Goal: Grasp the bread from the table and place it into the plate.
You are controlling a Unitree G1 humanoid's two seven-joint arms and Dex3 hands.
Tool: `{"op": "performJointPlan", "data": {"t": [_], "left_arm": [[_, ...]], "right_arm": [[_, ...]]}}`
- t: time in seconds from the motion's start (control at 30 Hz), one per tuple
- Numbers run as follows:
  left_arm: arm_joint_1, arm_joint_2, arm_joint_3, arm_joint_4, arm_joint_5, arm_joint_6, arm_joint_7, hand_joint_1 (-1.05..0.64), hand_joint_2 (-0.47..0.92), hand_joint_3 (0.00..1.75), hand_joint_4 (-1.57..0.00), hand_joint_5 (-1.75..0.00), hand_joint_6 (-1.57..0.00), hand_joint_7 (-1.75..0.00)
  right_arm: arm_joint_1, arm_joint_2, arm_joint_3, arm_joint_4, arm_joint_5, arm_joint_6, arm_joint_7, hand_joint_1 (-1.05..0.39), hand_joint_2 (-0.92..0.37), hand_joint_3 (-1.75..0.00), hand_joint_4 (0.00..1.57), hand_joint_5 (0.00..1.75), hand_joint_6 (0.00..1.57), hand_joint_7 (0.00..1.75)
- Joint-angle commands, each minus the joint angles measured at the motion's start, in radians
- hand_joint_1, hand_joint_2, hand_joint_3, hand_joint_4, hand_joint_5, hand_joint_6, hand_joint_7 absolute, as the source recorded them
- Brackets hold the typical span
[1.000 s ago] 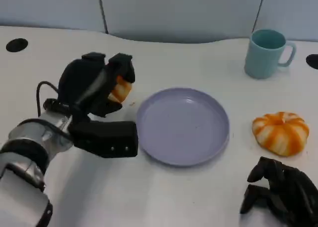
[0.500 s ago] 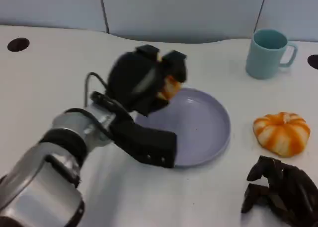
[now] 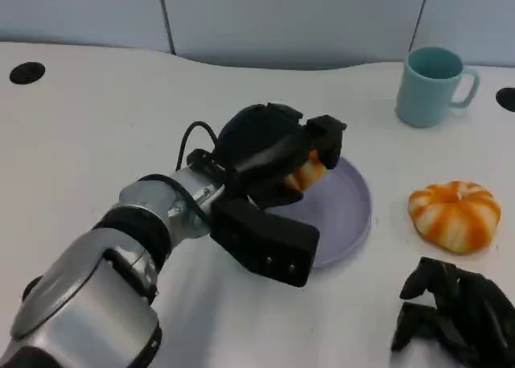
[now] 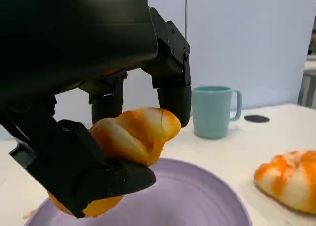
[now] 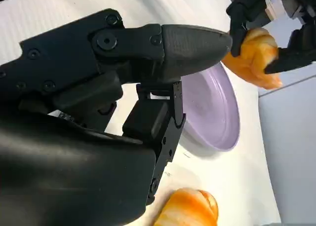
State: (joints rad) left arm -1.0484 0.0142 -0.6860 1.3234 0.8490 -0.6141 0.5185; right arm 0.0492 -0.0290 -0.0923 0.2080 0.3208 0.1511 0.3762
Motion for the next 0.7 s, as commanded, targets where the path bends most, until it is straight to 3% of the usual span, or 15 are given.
{"op": "performJointPlan", "data": {"t": [0.03,0.07,0.13,0.2,0.3,0.37,0.4,0.5,0.63,0.7], "left_arm": [[-0.025,0.01,0.009,0.001,-0.017,0.013,-0.079,-0.27,0.57,1.06,-0.98,-1.75,-0.75,-1.75],[-0.027,0.009,0.016,0.002,-0.028,0.015,-0.117,-0.27,0.59,1.02,-0.96,-1.75,-0.73,-1.75],[-0.03,0.006,0.026,0.003,-0.039,0.03,-0.182,-0.27,0.63,0.97,-0.86,-1.72,-0.75,-1.55],[-0.03,0.006,0.034,0.0,-0.049,0.036,-0.227,-0.29,0.66,0.75,-0.8,-1.5,-0.78,-1.17],[-0.026,0.007,0.062,-0.002,-0.089,0.029,-0.315,-0.28,0.85,0.33,-0.71,-1.05,-0.81,-0.46],[-0.024,0.006,0.076,-0.004,-0.107,0.038,-0.364,-0.32,0.89,0.22,-0.61,-1.01,-0.7,-0.27],[-0.023,0.007,0.078,-0.006,-0.111,0.039,-0.379,-0.34,0.9,0.18,-0.56,-1.02,-0.66,-0.22],[-0.025,0.011,0.08,-0.011,-0.113,0.037,-0.407,-0.55,0.92,0.17,-0.33,-0.7,-0.49,-0.06],[-0.03,0.012,0.081,-0.012,-0.109,0.052,-0.442,-0.84,0.92,0.23,-0.07,-0.5,-0.25,0.0],[-0.029,0.013,0.081,-0.014,-0.107,0.054,-0.444,-0.88,0.92,0.25,-0.01,-0.47,-0.19,0.0]], "right_arm": [[0.021,0.001,0.002,-0.009,-0.001,0.025,-0.013,-0.42,-0.92,-0.43,1.21,1.17,1.1,1.12],[0.022,0.002,0.002,-0.007,0.003,0.024,-0.007,-0.42,-0.92,-0.43,1.21,1.17,1.1,1.12],[0.025,0.003,0.001,-0.006,0.007,0.017,0.001,-0.42,-0.92,-0.44,1.21,1.16,1.1,1.12],[0.029,0.004,0.001,-0.012,0.009,0.02,0.002,-0.42,-0.92,-0.43,1.2,1.16,1.1,1.11],[0.033,0.005,-0.001,-0.018,0.016,0.027,0.006,-0.42,-0.92,-0.43,1.19,1.15,1.09,1.1],[0.032,0.006,-0.002,-0.01,0.016,0.013,0.013,-0.42,-0.92,-0.43,1.19,1.15,1.09,1.1],[0.032,0.005,-0.001,-0.008,0.013,0.008,0.017,-0.42,-0.92,-0.44,1.19,1.15,1.08,1.1],[0.03,0.005,-0.001,-0.003,0.011,0.004,0.022,-0.43,-0.92,-0.44,1.19,1.14,1.08,1.1],[0.025,0.004,0.0,0.008,0.007,-0.009,0.029,-0.41,-0.92,-0.47,1.2,1.13,1.08,1.1],[0.024,0.005,-0.001,0.011,0.008,-0.014,0.033,-0.41,-0.92,-0.48,1.2,1.13,1.07,1.1]]}}
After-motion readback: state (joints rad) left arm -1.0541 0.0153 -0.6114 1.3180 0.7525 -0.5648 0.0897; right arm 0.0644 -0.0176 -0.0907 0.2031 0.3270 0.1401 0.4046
